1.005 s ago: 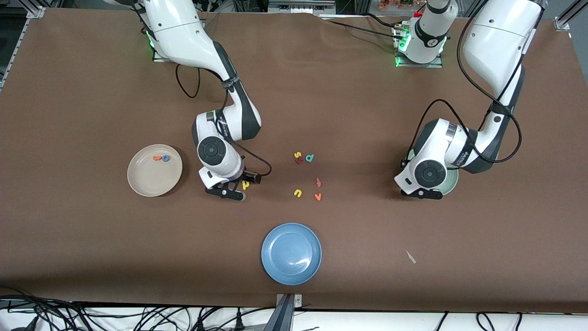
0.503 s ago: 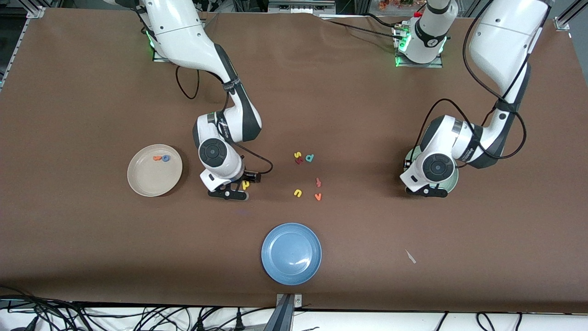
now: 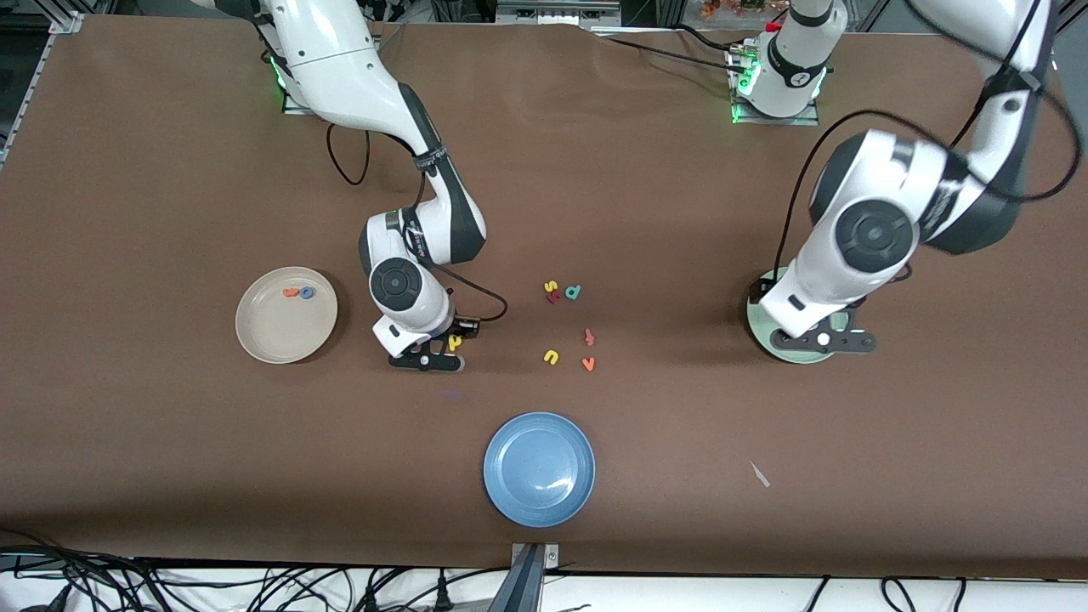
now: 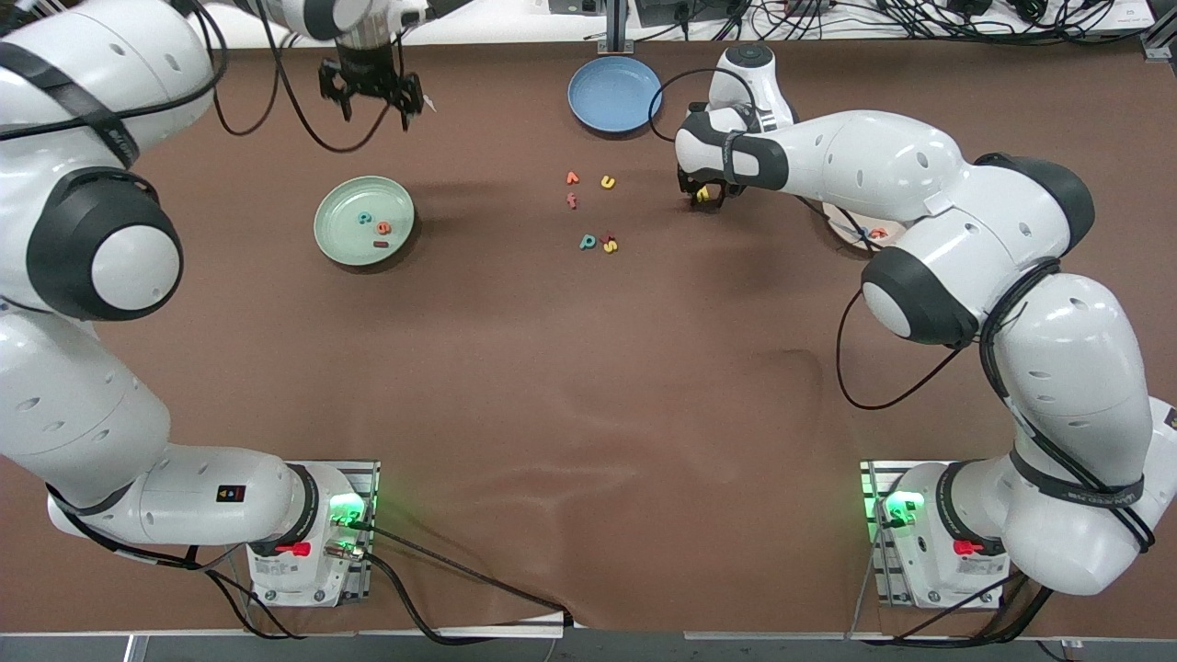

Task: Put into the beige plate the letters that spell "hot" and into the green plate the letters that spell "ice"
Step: 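Grasp the yellow h with the right gripper while the left gripper releases the i, then carry the yellow h to the beige plate and open the right gripper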

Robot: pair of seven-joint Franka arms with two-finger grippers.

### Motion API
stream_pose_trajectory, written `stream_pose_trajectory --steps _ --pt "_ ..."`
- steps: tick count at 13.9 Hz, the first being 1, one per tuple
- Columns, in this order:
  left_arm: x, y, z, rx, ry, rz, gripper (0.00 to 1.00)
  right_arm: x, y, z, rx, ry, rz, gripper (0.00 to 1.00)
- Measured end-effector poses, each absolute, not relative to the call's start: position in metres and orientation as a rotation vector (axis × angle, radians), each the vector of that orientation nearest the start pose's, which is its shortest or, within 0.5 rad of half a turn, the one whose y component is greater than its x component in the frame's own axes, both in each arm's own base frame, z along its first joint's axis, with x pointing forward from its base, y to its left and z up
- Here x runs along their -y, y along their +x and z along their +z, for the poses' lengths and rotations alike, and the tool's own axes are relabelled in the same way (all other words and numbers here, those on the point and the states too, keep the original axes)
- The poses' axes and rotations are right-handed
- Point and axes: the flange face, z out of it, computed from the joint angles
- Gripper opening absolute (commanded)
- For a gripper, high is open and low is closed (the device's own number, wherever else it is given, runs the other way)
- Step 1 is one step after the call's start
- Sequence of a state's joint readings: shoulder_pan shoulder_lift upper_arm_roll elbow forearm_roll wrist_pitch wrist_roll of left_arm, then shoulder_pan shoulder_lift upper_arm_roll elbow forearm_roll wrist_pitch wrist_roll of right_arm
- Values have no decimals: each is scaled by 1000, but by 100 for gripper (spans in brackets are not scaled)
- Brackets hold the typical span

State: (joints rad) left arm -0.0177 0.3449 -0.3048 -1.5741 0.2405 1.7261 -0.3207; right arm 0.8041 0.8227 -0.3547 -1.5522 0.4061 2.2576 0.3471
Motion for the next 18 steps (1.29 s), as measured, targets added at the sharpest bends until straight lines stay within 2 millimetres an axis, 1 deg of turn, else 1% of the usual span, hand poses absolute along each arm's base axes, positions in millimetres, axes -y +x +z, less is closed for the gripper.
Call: stream_pose_trajectory --steps 2,3,4,5,6,7,9,10,12,13,14,15,16,17,18 --pt "160 622 495 -106 -2974 140 100 -343 607 178 -104 -3117 99 30" --pt "155 623 518 -111 -2976 129 100 -343 607 178 -102 -3117 101 24" --pt "150 623 537 -119 -2977 124 100 -344 607 179 -100 -3117 100 19" --pt "145 623 549 -138 -2978 123 100 -343 608 179 -100 -3116 100 13" --pt "141 623 556 -160 -2979 125 100 -344 608 180 -99 -3116 100 10" --pt "137 623 560 -179 -2989 132 100 -344 608 180 -99 -3116 100 9" --pt "129 624 559 -189 -3045 158 100 -344 608 180 -99 -3116 100 4" --pt "122 624 558 -163 -3081 179 100 -344 608 180 -99 -3115 100 2" --pt "92 624 558 -86 -3158 203 100 -344 608 180 -97 -3116 108 1" --pt "74 623 563 -99 -3180 165 100 -344 608 182 -84 -3119 141 1" --pt "62 620 569 -151 -3184 92 100 -341 609 185 -60 -3123 174 1" --pt "58 614 574 -200 -3183 1 100 -331 613 193 -37 -3129 201 1" --pt "56 604 578 -223 -3182 -52 100 -314 619 202 -16 -3137 225 1" --pt "54 593 580 -240 -3162 -73 100 -294 624 211 7 -3140 238 1" --pt "52 584 581 -263 -3112 -77 100 -269 626 220 32 -3138 245 1"
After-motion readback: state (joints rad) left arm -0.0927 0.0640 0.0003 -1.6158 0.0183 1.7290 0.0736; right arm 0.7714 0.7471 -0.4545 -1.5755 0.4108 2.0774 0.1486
